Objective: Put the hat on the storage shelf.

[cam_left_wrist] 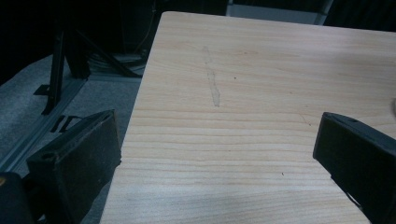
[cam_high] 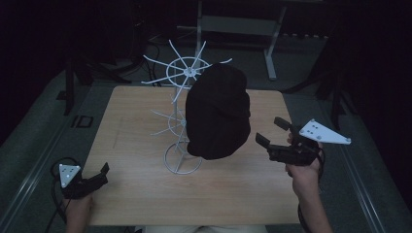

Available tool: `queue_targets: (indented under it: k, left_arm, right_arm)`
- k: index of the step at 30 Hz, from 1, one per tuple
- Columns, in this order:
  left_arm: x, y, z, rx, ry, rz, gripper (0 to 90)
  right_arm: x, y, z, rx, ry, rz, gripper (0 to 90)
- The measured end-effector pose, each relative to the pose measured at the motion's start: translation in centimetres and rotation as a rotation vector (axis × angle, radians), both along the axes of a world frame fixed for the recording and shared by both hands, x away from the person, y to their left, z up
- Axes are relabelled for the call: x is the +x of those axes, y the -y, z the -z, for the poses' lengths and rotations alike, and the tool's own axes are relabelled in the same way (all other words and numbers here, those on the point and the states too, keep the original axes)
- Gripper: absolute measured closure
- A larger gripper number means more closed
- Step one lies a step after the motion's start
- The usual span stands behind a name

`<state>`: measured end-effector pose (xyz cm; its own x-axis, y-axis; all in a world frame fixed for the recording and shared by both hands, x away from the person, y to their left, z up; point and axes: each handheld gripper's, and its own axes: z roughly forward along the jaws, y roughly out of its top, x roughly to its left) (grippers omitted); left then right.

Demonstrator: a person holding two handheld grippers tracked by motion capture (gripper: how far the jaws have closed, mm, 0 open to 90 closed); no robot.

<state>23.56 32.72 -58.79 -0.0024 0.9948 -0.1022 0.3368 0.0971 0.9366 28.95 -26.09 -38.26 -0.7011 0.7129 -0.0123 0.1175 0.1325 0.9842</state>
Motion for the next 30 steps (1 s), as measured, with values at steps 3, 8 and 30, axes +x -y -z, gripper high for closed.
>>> queue_targets:
  k: [3,8,30]
  left_arm:
    - [0.0,0.0,0.0,0.000,0.000,0.000,1.5]
    - [0.0,0.0,0.0,0.000,-0.001,0.001,1.4]
    - [0.0,0.0,0.0,-0.002,-0.001,-0.002,1.4]
  right_arm:
    - [1.0,0.5,2.2,-0.050,-0.022,0.032,13.9]
    - [2.4,1.6,5.7,-0.088,-0.065,0.080,14.1]
    - [4.6,8.1,15.7,-0.171,-0.208,0.284,14.5]
